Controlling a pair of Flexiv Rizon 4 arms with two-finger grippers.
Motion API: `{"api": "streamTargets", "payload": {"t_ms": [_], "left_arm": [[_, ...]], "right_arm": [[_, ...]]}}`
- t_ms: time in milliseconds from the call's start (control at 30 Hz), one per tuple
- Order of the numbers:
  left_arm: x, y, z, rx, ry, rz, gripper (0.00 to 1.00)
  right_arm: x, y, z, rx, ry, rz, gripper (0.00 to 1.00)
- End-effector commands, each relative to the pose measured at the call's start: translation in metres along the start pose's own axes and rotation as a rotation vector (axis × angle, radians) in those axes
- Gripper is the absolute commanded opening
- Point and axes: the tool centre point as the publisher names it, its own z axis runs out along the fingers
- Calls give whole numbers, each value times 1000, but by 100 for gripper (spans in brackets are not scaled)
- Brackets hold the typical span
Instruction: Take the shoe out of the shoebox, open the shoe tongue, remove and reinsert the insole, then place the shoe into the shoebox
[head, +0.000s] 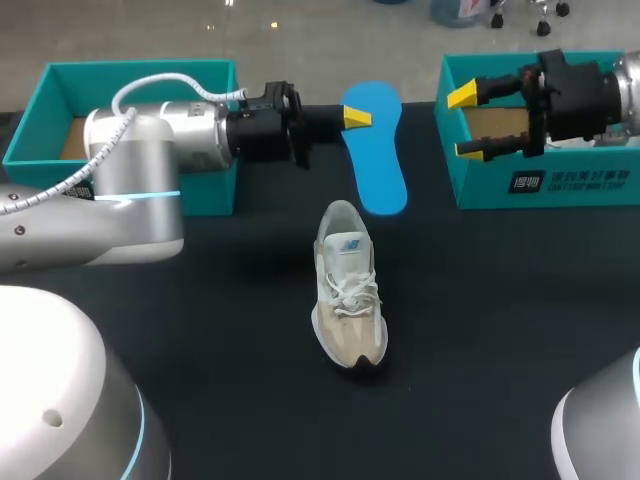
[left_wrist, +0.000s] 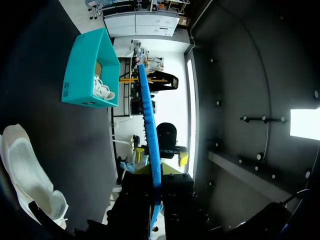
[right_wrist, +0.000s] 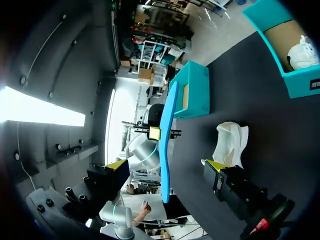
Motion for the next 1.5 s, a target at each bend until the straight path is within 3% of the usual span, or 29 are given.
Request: {"api": "streamTargets", "payload": {"t_ms": [33,667,833,1033,1267,1433,1500], "left_arm": [[1,2,-3,9,-2,1,0],[1,-4,-9,-11,-27,83,0],[-1,-6,-15,-22,-12,265,0],[0,-10,-15,-73,-97,543,0],[11,-15,-15,-90,-57,920,0],[23,-19,-14,-26,-41,1041,0],[27,-22,-14,11,-2,985,0]], "right_arm": [[-4,1,2,-7,51,-3,100],[-6,4,-1,-26,45,-21,100],[-6,4,-1,-26,45,-21,100],[-6,4,-1,-26,45,-21,100],[-6,4,-1,-26,45,-21,100],[-6,4,-1,-26,45,-21,100],[-6,4,-1,-26,45,-21,100]]}}
